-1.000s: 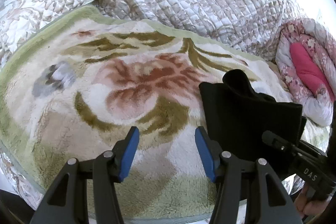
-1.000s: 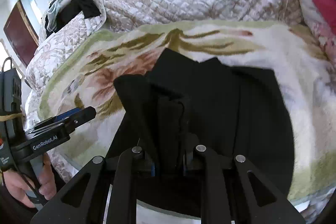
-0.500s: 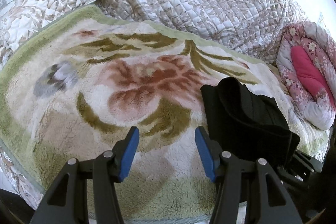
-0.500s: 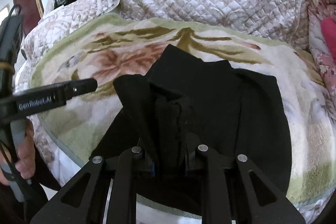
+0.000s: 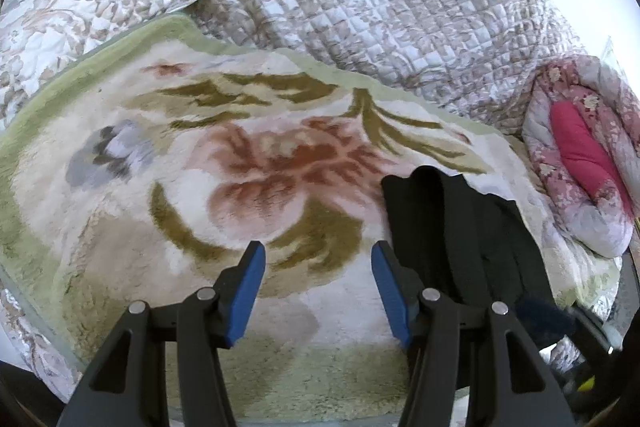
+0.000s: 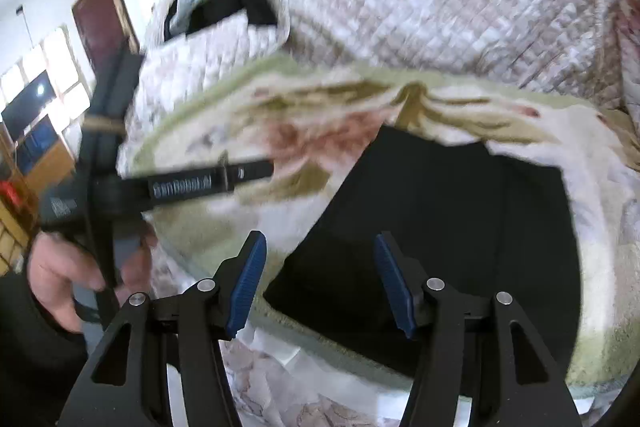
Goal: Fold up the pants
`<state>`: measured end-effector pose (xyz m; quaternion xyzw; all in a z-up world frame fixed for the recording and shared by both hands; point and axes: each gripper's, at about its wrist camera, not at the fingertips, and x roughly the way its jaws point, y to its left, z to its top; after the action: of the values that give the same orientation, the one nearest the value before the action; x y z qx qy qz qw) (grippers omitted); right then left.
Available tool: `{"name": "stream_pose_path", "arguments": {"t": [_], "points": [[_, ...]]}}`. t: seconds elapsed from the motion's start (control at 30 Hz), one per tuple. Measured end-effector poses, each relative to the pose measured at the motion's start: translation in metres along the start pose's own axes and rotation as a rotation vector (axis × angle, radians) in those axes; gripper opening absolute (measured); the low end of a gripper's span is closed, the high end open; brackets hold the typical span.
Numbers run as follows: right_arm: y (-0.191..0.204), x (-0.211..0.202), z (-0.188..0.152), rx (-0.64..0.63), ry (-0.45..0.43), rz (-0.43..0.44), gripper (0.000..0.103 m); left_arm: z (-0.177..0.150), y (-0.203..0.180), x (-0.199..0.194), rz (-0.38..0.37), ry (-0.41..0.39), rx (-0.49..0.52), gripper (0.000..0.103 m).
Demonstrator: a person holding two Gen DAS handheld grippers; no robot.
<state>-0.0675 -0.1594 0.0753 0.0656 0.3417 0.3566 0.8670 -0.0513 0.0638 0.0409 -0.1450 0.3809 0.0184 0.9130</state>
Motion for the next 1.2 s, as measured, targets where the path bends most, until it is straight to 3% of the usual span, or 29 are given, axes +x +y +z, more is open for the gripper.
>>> {"name": "stream_pose_path", "arguments": {"t": [0.03,0.1,0.17,0.27,0.4,0.57,0.73,0.77,0.93,1.07,1.1,1.17,1.2], "points": [[-0.005,-0.004,0.000,0.017,-0.025,-0.027,0.054,-0.001,-0.002,0.000,-0.014,-0.002,0.004,0.058],[-0.014,0.007,-0.003,0.037,0.032,-0.065,0.027,-0.002,-0.005,0.000,-0.041,-0.002,0.008,0.058],[-0.020,0.028,-0.013,0.039,0.156,-0.063,0.027,-0.004,-0.011,0.001,-0.086,0.007,0.013,0.058],[-0.028,0.017,-0.011,0.078,0.105,-0.035,0.027,-0.010,-0.026,0.002,-0.171,0.026,0.050,0.058],[-0.054,-0.001,-0.001,0.140,0.052,-0.114,0.027,-0.021,-0.050,0.006,-0.245,0.058,0.136,0.058],[-0.081,-0.008,-0.007,0.213,0.042,-0.163,0.027,-0.035,-0.064,0.018,-0.273,0.119,0.160,0.057],[-0.093,-0.013,-0.011,0.246,0.027,-0.200,0.027,-0.040,-0.073,0.017,-0.281,0.106,0.195,0.057],[-0.094,-0.014,-0.011,0.247,0.022,-0.207,0.027,-0.040,-0.073,0.018,-0.276,0.110,0.195,0.055],[-0.101,-0.019,-0.014,0.272,0.007,-0.228,0.027,-0.039,-0.070,0.016,-0.219,0.098,0.191,0.018],[-0.103,-0.030,-0.013,0.285,-0.036,-0.265,0.027,-0.040,-0.067,0.015,-0.164,0.102,0.198,0.009],[-0.105,-0.028,-0.014,0.291,-0.022,-0.271,0.027,-0.042,-0.066,0.017,-0.154,0.115,0.202,0.009],[-0.111,-0.011,-0.019,0.303,0.090,-0.280,0.027,-0.043,-0.066,0.016,-0.149,0.116,0.205,0.009],[-0.112,-0.010,-0.021,0.312,0.096,-0.280,0.027,-0.043,-0.065,0.013,-0.152,0.115,0.204,0.008]]}}
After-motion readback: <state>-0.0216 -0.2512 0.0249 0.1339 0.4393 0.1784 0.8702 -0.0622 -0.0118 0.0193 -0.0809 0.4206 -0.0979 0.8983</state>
